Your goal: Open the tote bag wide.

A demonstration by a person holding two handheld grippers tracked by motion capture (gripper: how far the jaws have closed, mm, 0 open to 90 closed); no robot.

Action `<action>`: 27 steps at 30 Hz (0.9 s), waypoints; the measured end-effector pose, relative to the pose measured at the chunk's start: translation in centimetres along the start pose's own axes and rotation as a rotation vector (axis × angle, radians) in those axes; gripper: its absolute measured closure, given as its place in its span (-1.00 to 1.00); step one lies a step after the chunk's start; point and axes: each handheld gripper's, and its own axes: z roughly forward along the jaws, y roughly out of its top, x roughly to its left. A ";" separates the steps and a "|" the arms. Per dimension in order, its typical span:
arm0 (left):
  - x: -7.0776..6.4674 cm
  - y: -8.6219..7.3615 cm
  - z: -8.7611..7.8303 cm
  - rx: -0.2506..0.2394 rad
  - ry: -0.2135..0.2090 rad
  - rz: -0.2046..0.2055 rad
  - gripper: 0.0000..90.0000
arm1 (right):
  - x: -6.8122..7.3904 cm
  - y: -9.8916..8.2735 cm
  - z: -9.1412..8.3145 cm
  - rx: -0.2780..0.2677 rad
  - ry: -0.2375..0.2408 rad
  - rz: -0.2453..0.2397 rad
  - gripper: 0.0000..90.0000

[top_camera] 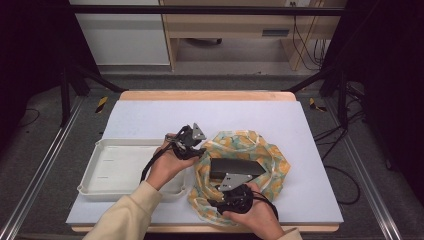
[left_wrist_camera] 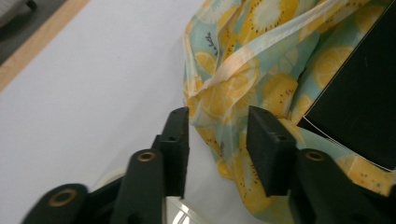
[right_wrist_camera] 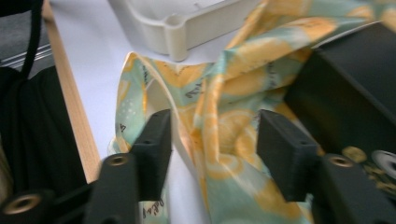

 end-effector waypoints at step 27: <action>-4.5 -2.0 -4.1 -0.098 -0.089 0.059 0.09 | -6.6 -2.1 -10.6 -0.014 -0.502 0.215 -0.24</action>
